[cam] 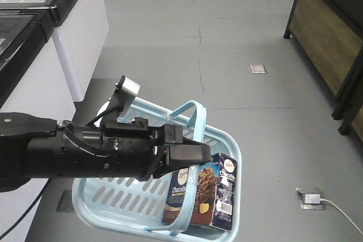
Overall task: Left arm holds basket, right arm returns cookies
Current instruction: 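Bring the held basket in front of the robot with the left gripper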
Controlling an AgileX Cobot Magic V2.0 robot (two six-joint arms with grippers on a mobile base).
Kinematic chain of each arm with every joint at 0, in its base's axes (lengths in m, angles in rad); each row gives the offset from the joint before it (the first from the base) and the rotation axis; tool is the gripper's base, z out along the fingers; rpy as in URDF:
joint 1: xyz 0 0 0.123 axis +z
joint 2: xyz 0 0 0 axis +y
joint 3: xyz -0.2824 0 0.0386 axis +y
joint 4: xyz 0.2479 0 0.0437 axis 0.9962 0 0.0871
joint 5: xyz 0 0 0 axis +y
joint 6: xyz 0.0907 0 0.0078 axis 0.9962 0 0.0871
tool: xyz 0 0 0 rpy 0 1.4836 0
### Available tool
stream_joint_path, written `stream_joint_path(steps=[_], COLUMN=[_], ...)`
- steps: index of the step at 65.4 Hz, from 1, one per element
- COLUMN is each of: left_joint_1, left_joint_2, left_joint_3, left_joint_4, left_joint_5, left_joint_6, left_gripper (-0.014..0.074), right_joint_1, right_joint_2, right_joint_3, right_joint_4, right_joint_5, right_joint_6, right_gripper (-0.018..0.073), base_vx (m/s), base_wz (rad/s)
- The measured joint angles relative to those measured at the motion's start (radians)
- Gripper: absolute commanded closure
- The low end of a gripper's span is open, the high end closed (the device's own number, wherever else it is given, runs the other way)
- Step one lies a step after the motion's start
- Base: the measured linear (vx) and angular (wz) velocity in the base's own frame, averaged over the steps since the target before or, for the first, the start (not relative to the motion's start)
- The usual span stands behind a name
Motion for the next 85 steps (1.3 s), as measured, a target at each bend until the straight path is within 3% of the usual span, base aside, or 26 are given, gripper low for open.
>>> stream_joint_path(steps=[85], left_joint_1=[0.0], left_joint_2=[0.0], left_joint_3=[-0.02], left_joint_4=[0.0], left_joint_5=[0.017], left_joint_6=[0.016], left_gripper=[0.0599], right_joint_1=[0.0], right_joint_2=[0.0], right_joint_3=[0.0], right_joint_4=[0.0], right_joint_5=[0.0], right_joint_6=[0.0], right_gripper=[0.057], base_vx=[0.0], base_wz=[0.0])
